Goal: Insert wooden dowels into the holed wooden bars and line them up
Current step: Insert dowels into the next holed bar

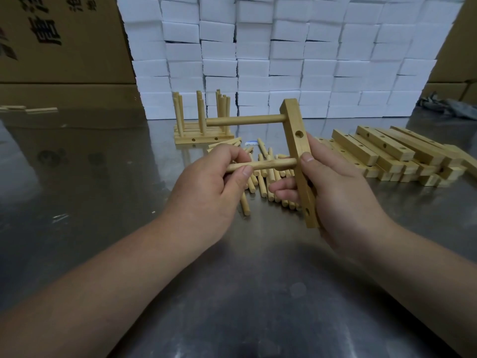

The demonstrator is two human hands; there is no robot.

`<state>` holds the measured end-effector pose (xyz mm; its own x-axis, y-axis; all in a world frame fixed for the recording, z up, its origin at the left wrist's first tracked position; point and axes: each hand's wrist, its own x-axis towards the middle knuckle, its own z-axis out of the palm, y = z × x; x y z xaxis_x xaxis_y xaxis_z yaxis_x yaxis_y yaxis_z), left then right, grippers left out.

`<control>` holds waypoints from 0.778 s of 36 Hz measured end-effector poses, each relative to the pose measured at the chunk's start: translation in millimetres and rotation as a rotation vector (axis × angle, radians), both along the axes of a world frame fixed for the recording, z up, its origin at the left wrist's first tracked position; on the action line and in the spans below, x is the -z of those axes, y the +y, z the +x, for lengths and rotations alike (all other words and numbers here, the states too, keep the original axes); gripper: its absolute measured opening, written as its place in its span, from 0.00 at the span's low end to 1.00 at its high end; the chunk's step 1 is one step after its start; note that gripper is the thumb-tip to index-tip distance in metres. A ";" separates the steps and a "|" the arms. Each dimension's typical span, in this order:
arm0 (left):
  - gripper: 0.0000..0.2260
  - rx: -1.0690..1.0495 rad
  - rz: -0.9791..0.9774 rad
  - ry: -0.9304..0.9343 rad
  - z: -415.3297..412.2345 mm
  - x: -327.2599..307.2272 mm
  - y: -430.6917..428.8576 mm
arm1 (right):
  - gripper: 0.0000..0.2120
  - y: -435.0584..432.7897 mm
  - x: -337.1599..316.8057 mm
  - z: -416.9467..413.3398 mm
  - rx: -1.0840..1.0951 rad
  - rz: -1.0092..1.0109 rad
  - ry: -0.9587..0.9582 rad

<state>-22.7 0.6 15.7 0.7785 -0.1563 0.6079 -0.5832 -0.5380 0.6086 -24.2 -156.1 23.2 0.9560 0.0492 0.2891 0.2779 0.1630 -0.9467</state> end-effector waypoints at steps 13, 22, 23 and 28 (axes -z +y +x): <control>0.06 0.048 -0.079 0.098 3.4 1.3 0.3 | 0.20 0.7 1.1 -0.8 0.004 -0.038 0.010; 0.10 0.044 0.009 0.158 7.3 1.8 4.0 | 0.20 2.1 1.0 -2.3 0.021 -0.030 0.010; 0.10 0.035 0.014 0.147 7.5 2.0 3.5 | 0.20 2.5 0.8 -1.8 0.026 -0.032 0.007; 0.09 -0.012 -0.114 0.137 8.8 -0.1 1.8 | 0.20 3.6 -0.8 0.4 0.084 -0.001 0.024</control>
<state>-14.0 2.4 15.7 0.8565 -0.0823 0.5095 -0.4848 -0.4672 0.7394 -23.8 -152.5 24.0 0.9636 -0.0316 0.2656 0.2674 0.1394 -0.9535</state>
